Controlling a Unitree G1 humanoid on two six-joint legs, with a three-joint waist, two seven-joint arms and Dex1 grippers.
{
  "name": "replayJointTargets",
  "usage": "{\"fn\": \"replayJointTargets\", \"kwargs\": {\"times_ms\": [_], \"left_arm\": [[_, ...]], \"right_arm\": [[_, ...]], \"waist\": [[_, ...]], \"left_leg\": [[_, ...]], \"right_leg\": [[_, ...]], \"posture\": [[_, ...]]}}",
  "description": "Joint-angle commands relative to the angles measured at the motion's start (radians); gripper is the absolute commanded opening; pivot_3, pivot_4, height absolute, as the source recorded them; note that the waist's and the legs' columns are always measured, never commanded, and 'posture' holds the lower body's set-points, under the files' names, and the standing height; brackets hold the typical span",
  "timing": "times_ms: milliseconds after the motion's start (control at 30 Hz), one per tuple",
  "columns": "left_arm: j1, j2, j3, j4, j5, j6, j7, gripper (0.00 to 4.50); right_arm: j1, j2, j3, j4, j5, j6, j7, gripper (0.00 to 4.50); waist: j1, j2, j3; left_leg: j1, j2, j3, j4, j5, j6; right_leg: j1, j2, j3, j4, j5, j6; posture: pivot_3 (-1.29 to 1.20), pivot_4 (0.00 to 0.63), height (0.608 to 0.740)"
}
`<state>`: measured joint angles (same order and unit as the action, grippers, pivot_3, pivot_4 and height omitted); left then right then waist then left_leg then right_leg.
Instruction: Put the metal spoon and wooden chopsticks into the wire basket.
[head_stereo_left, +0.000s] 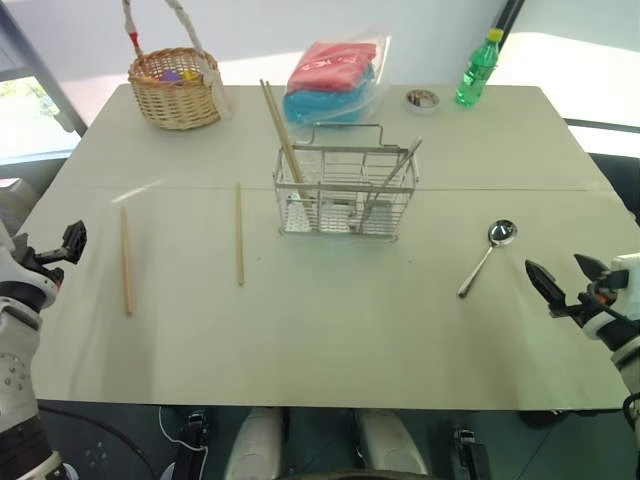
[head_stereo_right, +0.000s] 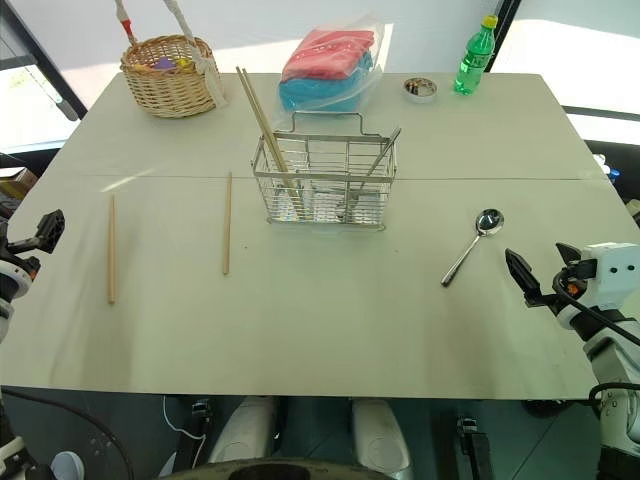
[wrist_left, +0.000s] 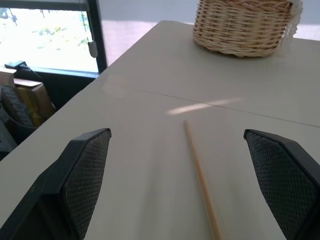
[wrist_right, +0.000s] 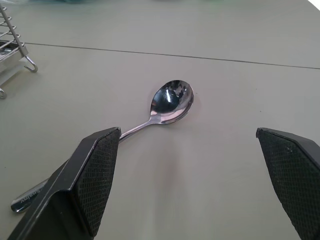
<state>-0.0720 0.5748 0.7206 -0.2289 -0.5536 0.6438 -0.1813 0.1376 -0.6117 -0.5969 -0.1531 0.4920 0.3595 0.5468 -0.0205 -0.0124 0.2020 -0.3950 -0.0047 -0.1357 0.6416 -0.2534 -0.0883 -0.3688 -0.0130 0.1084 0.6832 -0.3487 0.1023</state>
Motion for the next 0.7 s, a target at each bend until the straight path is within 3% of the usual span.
{"fn": "replayJointTargets", "kwargs": {"times_ms": [33, 700], "left_arm": [[0.020, 0.034, -0.020, -0.041, 0.019, -0.015, -0.031, 4.50], [-0.013, 0.049, -0.054, -0.030, 0.026, -0.015, -0.049, 4.50]], "right_arm": [[0.002, -0.008, -0.031, -0.006, 0.002, -0.023, 0.000, 4.49], [-0.004, -0.014, -0.031, 0.008, -0.003, -0.033, -0.001, 4.49]], "waist": [[0.000, 0.000, 0.000], [0.000, 0.000, 0.000]], "left_leg": [[0.000, 0.000, 0.000, 0.000, 0.000, 0.000], [0.000, 0.000, 0.000, 0.000, 0.000, 0.000]], "right_leg": [[0.000, 0.000, 0.000, 0.000, 0.000, 0.000], [0.000, 0.000, 0.000, 0.000, 0.000, 0.000]], "posture": [[0.00, 0.150, 0.740], [0.00, 0.150, 0.740]]}}
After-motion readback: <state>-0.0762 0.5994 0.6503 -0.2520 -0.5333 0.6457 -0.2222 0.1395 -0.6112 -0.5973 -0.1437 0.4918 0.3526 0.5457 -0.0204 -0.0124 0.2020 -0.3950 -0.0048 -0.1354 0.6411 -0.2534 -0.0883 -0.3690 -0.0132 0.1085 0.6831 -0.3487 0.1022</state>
